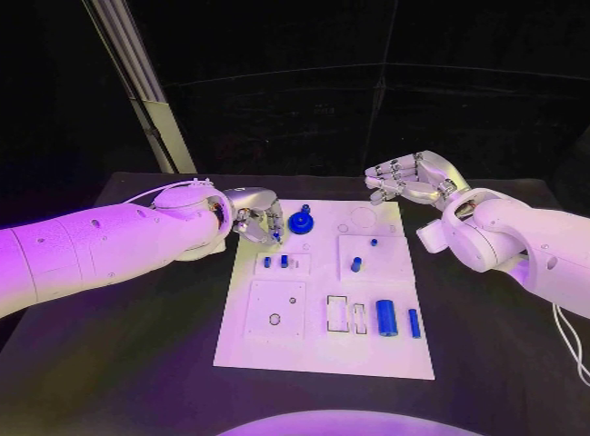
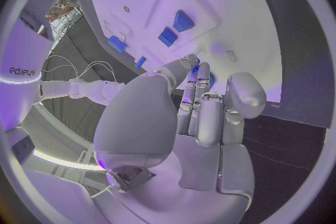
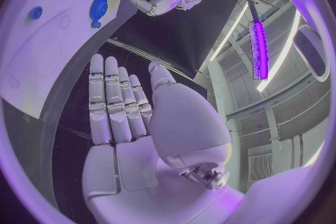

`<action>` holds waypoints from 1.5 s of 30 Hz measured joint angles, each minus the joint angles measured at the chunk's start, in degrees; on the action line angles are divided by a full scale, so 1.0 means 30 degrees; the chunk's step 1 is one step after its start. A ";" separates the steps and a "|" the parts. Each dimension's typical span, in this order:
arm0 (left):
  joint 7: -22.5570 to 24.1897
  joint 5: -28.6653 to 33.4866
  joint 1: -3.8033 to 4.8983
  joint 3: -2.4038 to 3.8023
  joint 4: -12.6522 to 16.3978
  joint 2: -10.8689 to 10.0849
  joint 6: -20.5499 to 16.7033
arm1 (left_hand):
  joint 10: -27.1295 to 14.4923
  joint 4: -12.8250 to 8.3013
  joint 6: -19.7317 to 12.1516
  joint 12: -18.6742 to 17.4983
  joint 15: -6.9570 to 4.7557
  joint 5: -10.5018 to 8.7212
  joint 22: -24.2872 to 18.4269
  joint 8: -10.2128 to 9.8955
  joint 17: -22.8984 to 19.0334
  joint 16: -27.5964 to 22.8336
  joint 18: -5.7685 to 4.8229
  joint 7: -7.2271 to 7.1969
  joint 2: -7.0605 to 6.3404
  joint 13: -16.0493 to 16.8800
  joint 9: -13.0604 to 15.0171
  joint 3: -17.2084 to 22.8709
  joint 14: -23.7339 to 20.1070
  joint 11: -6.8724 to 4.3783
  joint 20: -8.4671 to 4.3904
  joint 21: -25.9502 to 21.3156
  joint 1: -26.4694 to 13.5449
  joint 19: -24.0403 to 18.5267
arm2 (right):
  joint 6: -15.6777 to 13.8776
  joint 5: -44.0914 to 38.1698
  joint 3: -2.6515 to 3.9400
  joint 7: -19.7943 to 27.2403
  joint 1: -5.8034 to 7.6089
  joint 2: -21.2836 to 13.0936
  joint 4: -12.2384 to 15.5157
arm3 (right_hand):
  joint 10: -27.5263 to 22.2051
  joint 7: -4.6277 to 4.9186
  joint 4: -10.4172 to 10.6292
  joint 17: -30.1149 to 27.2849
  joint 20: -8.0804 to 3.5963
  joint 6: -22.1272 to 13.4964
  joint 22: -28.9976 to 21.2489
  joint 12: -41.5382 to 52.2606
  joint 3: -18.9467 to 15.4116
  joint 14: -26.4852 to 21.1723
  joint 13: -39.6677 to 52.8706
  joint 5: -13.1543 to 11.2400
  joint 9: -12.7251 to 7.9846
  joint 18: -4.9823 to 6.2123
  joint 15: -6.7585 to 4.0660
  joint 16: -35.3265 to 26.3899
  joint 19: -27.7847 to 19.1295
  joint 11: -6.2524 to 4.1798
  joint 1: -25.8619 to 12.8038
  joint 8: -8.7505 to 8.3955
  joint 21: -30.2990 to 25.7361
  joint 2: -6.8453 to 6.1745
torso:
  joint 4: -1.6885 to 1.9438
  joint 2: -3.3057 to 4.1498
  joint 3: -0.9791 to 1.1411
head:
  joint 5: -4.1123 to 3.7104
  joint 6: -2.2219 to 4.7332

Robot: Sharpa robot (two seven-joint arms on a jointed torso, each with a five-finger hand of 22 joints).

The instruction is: Assemble the parts on the task board

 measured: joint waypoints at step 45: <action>-0.0138 0.0132 -0.0012 0.0018 -0.0693 0.0867 0.1035 | 0.0112 0.0002 -0.0006 -0.0108 -0.0041 -0.0009 -0.0007 -0.0074 -0.0168 -0.0001 0.0000 -0.0008 -0.0162 0.0059 -0.0034 -0.0006 0.0041 -0.0102 0.0001 -0.0002 -0.0298 -0.0001 | 0.0003 0.0000 0.0001 0.0003 0.0001 0.0002 0.0055 | 0.0000 -0.0001 0.0000 0.0005 0.0000 0.0001 0.0005 0.0000 0.0000 0.0000 0.0000 0.0000 0.0000 0.0000 0.0000 0.0000 -0.0001 0.0000 0.0001 0.0000 0.0011 -0.0001 | 0.0011 -0.0013 -0.0011 | -0.0073 -0.0095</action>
